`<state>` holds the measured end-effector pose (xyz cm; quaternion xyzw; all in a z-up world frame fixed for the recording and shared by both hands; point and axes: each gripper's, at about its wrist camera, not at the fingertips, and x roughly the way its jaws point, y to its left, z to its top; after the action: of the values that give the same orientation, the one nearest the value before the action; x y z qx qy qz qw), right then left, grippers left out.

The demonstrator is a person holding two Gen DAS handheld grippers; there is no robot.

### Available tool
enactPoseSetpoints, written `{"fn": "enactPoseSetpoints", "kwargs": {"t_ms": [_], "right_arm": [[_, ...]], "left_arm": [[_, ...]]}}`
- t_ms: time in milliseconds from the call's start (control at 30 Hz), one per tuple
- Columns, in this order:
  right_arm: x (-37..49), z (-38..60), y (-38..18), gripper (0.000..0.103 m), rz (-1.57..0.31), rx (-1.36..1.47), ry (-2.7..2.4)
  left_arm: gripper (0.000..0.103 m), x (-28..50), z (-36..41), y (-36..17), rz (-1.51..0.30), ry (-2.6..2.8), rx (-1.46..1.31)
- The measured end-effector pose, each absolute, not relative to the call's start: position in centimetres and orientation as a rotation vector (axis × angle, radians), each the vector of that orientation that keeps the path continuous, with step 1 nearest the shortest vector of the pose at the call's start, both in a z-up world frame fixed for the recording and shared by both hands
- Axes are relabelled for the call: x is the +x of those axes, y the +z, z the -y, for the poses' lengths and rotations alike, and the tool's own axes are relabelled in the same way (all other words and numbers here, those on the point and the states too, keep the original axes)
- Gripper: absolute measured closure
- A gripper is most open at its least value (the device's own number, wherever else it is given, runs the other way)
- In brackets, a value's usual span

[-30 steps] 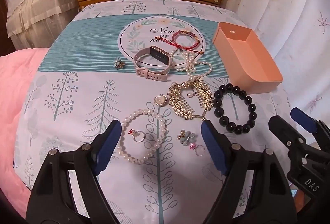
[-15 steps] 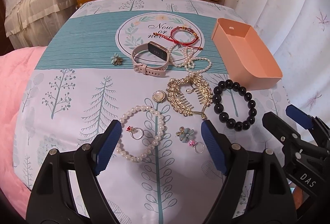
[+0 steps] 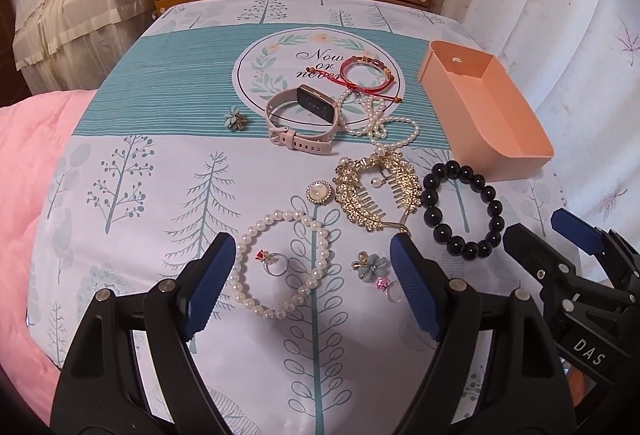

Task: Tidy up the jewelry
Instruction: 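Move the left tool toward the pearl bracelet and the right toward the black bead bracelet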

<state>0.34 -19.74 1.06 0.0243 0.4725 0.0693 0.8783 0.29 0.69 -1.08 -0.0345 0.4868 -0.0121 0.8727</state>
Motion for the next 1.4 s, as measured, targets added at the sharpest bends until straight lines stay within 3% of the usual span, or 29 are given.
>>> {"fn": "enactPoseSetpoints", "kwargs": {"t_ms": [667,1400], "right_arm": [[0.8,19.1,0.6,0.024,-0.994,0.041,0.147],[2.3,19.5,-0.6,0.033,-1.036,0.075,0.156]], "left_arm": [[0.025,1.2,-1.4,-2.1,-1.05,-0.015,-0.093],[0.025,2.3,-2.0,-2.7,-1.058,0.011,-0.095]]}}
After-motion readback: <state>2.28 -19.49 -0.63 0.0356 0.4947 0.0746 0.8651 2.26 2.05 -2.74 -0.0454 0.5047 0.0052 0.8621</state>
